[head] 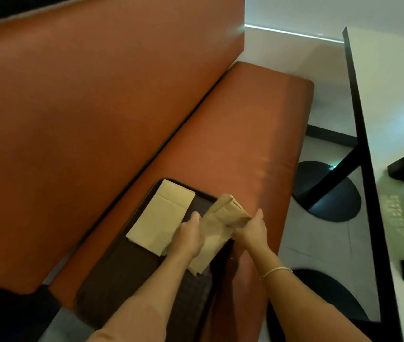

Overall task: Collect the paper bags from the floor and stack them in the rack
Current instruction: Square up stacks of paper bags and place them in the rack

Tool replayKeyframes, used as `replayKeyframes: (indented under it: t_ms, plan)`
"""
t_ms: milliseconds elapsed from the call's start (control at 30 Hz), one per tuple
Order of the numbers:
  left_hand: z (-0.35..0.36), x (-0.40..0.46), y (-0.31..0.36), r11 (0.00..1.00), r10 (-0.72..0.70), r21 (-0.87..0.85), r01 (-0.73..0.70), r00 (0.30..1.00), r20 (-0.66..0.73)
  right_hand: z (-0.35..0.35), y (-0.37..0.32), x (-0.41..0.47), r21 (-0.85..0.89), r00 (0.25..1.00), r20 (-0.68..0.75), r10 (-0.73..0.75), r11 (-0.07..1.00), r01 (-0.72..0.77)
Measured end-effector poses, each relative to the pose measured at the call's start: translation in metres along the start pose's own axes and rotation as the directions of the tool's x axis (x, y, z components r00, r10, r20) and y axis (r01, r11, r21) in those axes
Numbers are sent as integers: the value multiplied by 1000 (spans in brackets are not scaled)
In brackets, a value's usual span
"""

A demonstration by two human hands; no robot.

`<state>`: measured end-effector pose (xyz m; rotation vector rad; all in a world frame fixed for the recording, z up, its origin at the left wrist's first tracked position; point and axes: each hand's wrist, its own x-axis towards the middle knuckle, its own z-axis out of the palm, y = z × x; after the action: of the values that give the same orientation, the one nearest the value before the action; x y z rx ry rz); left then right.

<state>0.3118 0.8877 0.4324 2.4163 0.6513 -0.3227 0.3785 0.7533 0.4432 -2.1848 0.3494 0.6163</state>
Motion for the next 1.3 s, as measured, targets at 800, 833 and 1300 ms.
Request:
replayKeyframes:
  t_ms: [800,833,1300]
  plan:
    - [-76,-327,204,880,179,-443,-173,983,-30,-340,134,-267,436,910,192,-368,862,257]
    - [-59,-333,215,831,170,-534,-155,985,-22,-352,152,-267,445,931,171,-323,868,220]
    - [89,-333,307,952,105,-297,-79,992,73,-399,250,-244,39,947,-319,-35,998,50]
